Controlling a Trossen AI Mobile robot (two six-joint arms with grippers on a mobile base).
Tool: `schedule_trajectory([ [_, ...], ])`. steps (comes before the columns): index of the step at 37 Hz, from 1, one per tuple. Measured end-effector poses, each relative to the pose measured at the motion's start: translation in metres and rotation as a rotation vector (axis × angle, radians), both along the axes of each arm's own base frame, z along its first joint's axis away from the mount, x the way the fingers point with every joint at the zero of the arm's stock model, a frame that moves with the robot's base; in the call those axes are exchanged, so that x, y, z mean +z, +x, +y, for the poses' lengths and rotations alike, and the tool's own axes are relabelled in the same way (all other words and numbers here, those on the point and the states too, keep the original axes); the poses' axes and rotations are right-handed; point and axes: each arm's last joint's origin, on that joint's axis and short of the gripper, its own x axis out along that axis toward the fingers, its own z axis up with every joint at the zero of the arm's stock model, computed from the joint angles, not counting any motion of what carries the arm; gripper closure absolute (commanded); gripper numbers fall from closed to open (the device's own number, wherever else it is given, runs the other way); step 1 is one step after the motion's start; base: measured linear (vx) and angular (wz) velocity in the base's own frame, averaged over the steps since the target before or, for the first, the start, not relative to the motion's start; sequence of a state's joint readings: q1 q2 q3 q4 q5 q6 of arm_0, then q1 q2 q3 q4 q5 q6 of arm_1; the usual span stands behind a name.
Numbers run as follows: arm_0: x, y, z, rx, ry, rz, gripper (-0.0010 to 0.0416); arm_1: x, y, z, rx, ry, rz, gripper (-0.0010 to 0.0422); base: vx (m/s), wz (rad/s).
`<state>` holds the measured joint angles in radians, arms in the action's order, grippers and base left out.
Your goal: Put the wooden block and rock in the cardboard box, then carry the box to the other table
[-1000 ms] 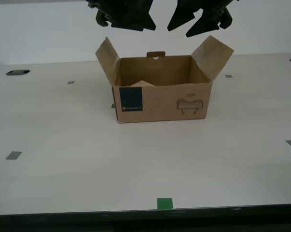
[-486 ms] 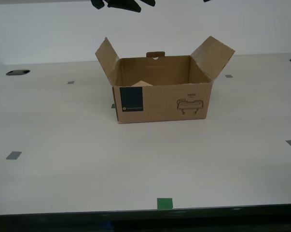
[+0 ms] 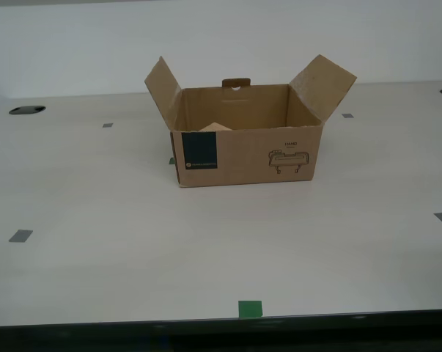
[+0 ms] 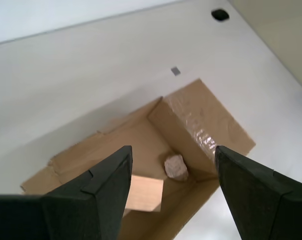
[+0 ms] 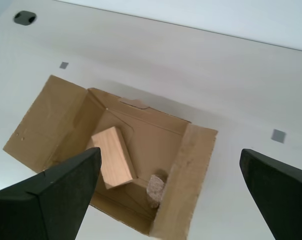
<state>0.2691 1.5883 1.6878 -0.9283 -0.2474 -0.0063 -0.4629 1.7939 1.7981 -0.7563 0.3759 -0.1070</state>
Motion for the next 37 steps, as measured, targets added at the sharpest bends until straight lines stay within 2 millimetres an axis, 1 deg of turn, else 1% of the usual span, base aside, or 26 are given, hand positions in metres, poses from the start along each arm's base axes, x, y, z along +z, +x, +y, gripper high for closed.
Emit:
schedule_trajectory([
  [3, 0.005, -0.001, -0.004, -0.041, -0.035, -0.008, 0.0019, 0.007, 0.002, 0.007, 0.032, -0.01, 0.014, 0.0192, 0.0, 0.0],
  [6, 0.008, -0.001, -0.01, -0.081, -0.066, -0.009, 0.0019, 0.009, 0.003, 0.015, 0.053, -0.001, 0.037, 0.0192, 0.0, 0.0],
  [15, 0.003, -0.006, -0.028, -0.131, -0.101, 0.105, 0.0018, 0.001, 0.001, 0.036, 0.1, 0.058, 0.164, 0.0192, 0.0, 0.0],
  [27, -0.004, -0.018, -0.033, -0.131, -0.141, 0.252, 0.0018, -0.005, -0.003, 0.05, 0.115, 0.113, 0.259, 0.0192, 0.0, 0.0],
  [37, -0.006, -0.021, -0.033, -0.128, -0.15, 0.281, 0.0019, -0.01, -0.011, 0.055, 0.086, 0.169, 0.332, 0.0192, 0.0, 0.0],
])
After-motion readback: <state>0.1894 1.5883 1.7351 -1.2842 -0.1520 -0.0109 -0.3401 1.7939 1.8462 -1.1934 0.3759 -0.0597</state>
